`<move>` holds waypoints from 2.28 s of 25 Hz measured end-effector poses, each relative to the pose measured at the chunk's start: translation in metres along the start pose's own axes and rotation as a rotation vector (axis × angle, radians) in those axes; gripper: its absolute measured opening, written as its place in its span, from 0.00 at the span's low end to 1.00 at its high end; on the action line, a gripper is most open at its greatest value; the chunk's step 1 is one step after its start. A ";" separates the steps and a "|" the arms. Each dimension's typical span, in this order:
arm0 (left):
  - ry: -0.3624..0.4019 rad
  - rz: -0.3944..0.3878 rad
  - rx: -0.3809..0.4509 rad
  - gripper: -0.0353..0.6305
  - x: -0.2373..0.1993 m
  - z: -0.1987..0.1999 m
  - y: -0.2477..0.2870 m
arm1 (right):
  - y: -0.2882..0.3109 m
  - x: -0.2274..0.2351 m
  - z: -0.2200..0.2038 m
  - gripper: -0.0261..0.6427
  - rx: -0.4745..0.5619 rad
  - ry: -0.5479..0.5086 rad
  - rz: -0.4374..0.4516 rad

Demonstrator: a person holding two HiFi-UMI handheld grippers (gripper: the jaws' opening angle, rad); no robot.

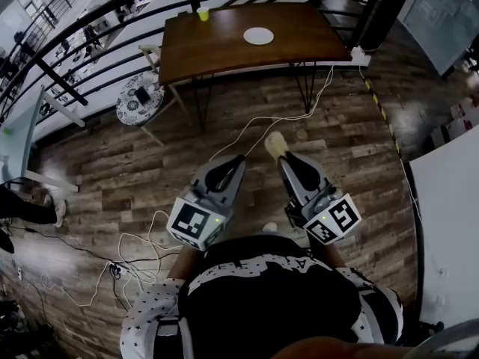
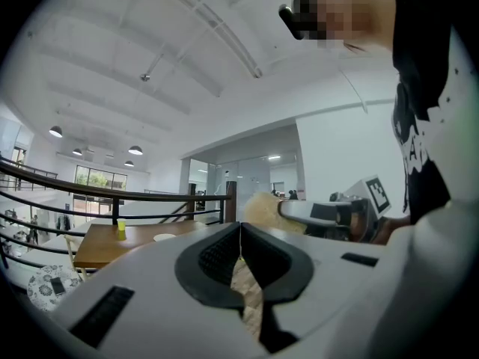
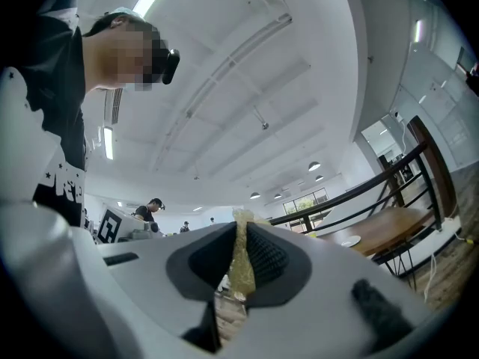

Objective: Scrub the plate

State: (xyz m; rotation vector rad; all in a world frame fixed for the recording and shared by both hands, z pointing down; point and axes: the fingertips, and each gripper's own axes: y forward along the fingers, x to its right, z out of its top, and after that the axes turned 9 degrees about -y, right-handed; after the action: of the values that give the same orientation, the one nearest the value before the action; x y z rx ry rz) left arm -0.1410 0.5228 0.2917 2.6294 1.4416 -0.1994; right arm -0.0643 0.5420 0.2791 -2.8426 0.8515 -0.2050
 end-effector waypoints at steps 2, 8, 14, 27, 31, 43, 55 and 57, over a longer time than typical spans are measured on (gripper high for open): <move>-0.011 -0.003 0.001 0.07 0.002 -0.002 0.011 | -0.003 0.011 -0.001 0.11 -0.005 0.003 -0.005; -0.065 -0.011 0.008 0.07 0.011 -0.002 0.035 | -0.012 0.034 0.003 0.11 -0.010 -0.002 -0.005; -0.052 0.016 -0.007 0.07 0.010 -0.007 0.047 | -0.021 0.046 0.002 0.11 -0.015 0.002 -0.011; -0.035 -0.013 -0.034 0.07 0.025 -0.009 0.075 | -0.039 0.068 0.005 0.11 0.000 0.035 -0.040; -0.031 -0.029 -0.047 0.07 0.028 -0.010 0.086 | -0.044 0.076 0.004 0.11 0.005 0.041 -0.062; -0.059 -0.005 -0.068 0.07 -0.004 -0.017 0.113 | -0.019 0.105 -0.011 0.11 -0.033 0.057 -0.062; -0.037 -0.034 -0.059 0.07 -0.060 0.003 0.145 | 0.040 0.131 -0.009 0.11 -0.038 0.028 -0.076; -0.033 -0.037 -0.052 0.07 -0.067 0.007 0.151 | 0.047 0.136 -0.009 0.11 -0.038 0.026 -0.077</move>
State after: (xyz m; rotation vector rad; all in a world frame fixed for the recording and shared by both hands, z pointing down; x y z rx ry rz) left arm -0.0499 0.3858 0.3055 2.5476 1.4652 -0.2052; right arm 0.0217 0.4271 0.2896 -2.9169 0.7586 -0.2380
